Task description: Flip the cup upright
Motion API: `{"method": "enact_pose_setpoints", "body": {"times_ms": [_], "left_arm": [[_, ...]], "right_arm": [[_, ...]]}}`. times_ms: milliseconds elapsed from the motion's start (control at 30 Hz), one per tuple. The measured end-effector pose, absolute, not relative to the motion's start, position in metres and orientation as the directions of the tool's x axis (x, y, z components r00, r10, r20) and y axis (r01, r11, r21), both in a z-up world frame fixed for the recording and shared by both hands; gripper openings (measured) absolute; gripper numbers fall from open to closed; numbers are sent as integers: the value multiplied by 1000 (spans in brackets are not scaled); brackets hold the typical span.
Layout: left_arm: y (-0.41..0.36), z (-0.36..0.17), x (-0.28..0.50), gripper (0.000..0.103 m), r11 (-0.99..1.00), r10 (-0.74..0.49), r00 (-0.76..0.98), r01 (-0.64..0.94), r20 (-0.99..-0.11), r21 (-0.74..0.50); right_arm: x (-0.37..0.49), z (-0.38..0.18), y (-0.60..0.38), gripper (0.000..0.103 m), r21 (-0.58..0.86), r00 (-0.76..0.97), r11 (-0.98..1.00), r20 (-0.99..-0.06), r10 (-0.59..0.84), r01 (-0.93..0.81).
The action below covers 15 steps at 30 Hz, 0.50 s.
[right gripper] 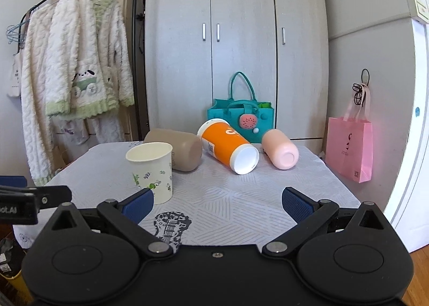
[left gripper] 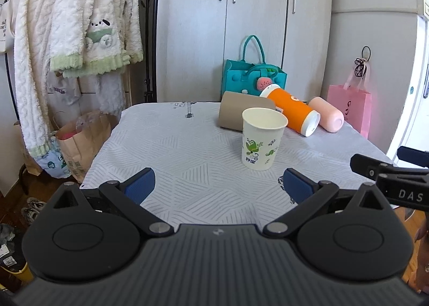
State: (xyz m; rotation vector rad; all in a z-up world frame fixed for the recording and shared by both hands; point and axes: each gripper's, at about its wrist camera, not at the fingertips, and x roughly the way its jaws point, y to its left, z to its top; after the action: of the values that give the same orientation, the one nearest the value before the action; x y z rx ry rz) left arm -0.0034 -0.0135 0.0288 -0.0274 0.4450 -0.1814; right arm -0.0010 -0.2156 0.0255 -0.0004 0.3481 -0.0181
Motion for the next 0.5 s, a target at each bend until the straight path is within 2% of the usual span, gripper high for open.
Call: {"method": "enact_pose_setpoints", "body": {"times_ms": [333, 500], "left_arm": [[-15, 28, -8, 103, 978, -210, 897, 192, -388, -86], [-17, 27, -9, 103, 981, -194, 896, 182, -400, -70]], "right_arm": [[-1, 23, -218, 103, -14, 946, 999, -323, -38, 35], [-4, 23, -217, 103, -36, 948, 998, -313, -53, 44]]}}
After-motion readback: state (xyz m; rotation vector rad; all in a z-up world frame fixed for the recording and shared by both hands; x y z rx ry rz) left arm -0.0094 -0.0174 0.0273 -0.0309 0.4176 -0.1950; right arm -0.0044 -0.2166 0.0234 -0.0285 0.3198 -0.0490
